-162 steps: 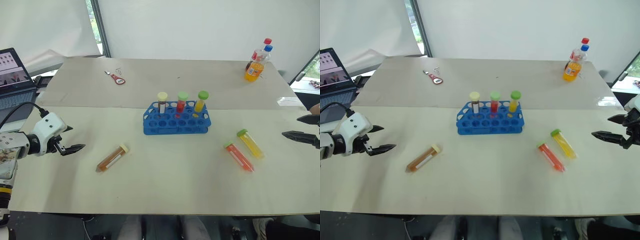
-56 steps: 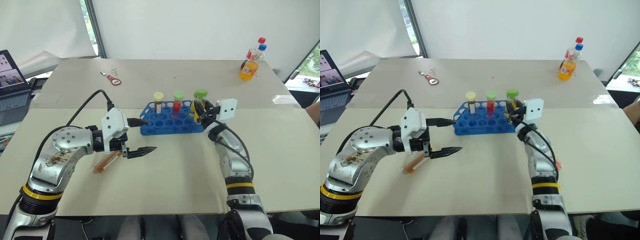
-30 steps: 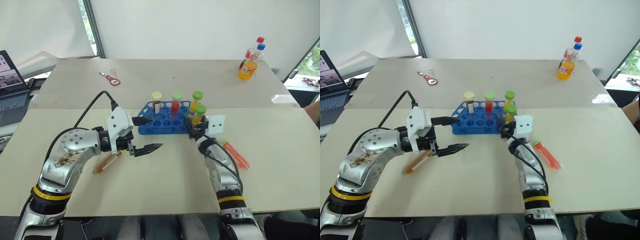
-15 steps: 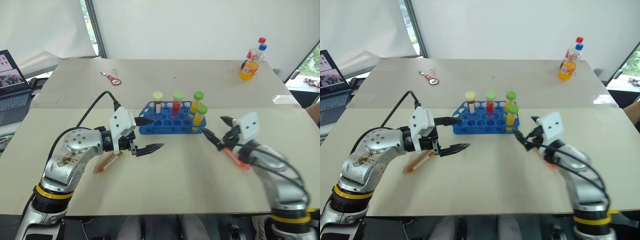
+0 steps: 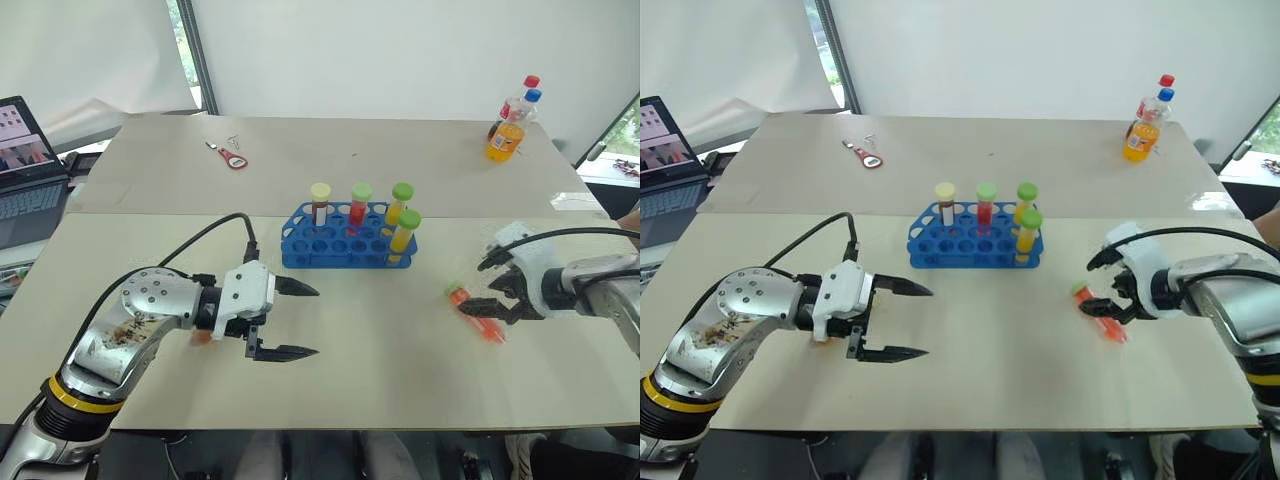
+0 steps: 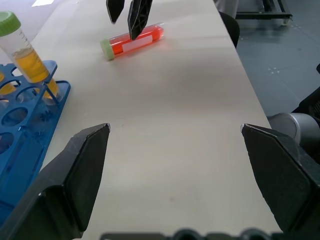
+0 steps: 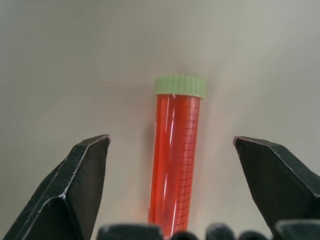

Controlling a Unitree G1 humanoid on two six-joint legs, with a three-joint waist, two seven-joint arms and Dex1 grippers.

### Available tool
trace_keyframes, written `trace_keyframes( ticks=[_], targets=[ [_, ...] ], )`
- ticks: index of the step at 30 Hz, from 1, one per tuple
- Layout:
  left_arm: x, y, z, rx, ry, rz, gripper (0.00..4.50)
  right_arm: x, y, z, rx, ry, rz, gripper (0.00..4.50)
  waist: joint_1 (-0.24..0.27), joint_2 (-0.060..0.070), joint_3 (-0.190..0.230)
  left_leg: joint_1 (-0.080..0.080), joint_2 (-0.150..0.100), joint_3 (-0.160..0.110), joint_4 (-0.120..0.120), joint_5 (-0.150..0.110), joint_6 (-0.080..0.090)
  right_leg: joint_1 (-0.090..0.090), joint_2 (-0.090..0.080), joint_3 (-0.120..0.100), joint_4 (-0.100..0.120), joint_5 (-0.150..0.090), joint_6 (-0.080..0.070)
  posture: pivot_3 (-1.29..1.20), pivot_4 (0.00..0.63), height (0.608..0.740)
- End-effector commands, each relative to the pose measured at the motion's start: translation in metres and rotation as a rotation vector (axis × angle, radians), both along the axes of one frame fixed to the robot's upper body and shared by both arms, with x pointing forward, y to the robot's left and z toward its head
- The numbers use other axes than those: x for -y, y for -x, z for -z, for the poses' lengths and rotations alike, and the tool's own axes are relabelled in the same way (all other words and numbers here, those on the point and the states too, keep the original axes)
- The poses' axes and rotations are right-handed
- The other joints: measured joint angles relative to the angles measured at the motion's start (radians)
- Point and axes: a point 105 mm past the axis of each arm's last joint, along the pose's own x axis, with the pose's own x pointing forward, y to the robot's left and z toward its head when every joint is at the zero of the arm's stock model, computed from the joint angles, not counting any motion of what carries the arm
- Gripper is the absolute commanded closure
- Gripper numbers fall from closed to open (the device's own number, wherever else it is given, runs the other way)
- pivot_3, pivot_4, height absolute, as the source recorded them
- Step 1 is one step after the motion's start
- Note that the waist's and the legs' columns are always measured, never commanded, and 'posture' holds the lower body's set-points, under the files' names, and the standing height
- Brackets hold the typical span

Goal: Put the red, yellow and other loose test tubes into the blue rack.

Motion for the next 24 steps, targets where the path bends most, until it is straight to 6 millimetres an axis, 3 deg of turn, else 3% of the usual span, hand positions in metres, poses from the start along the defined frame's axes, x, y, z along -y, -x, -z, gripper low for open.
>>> trace_keyframes(
  ticks=[1, 2, 5, 10, 13, 18, 24],
  targets=[
    [0.006, 0.006, -0.008, 0.052, 0.012, 0.034, 0.00, 0.000, -0.003, 0.001, -0.012, 0.004, -0.003, 0.10, 0.003, 0.000, 0.000, 0.000, 0.000, 0.000, 0.000, 0.000, 0.000, 0.000, 0.000, 0.000, 0.000, 0.000, 0.000, 0.00, 0.150, 0.733],
    [0.006, 0.006, -0.007, 0.051, 0.013, 0.032, 0.00, -0.001, -0.004, 0.002, -0.022, -0.002, -0.005, 0.10, 0.004, 0.000, 0.000, 0.000, 0.000, 0.000, 0.000, 0.000, 0.000, 0.000, 0.000, 0.000, 0.000, 0.000, 0.000, 0.00, 0.150, 0.733],
    [0.006, 0.007, -0.005, 0.050, 0.014, 0.020, 0.00, 0.000, -0.006, 0.006, -0.044, -0.002, -0.001, 0.87, 0.005, 0.000, 0.000, 0.000, 0.000, 0.000, 0.000, 0.000, 0.000, 0.000, 0.000, 0.000, 0.000, 0.000, 0.000, 0.00, 0.150, 0.733],
    [0.005, 0.007, -0.004, 0.054, 0.014, 0.002, 0.00, 0.000, -0.002, 0.014, -0.079, 0.005, -0.020, 2.71, 0.007, 0.000, 0.000, 0.000, 0.000, 0.000, 0.000, 0.000, 0.000, 0.000, 0.000, 0.000, 0.000, 0.000, 0.000, 0.00, 0.150, 0.733],
    [0.004, 0.006, -0.002, 0.057, 0.013, -0.005, 0.00, -0.001, -0.002, 0.014, -0.071, 0.007, -0.037, 3.55, 0.007, 0.000, 0.000, 0.000, 0.000, 0.000, 0.001, 0.000, 0.000, 0.000, 0.000, 0.000, 0.001, 0.000, 0.000, 0.00, 0.150, 0.733],
    [-0.003, 0.003, -0.001, 0.046, 0.016, -0.044, 0.00, -0.009, 0.005, -0.002, -0.045, -0.034, -0.121, 3.55, 0.007, 0.000, 0.000, 0.000, 0.000, -0.001, 0.000, 0.000, 0.000, 0.000, 0.000, 0.000, 0.001, 0.000, 0.000, 0.00, 0.150, 0.733],
    [-0.020, -0.009, -0.007, 0.036, 0.071, -0.160, 0.00, -0.058, 0.026, -0.026, 0.010, -0.251, -0.319, 3.55, 0.005, 0.000, 0.000, 0.000, 0.001, -0.002, 0.000, 0.000, 0.000, 0.000, 0.000, 0.000, 0.002, 0.000, 0.000, 0.00, 0.150, 0.733]
  ],
)
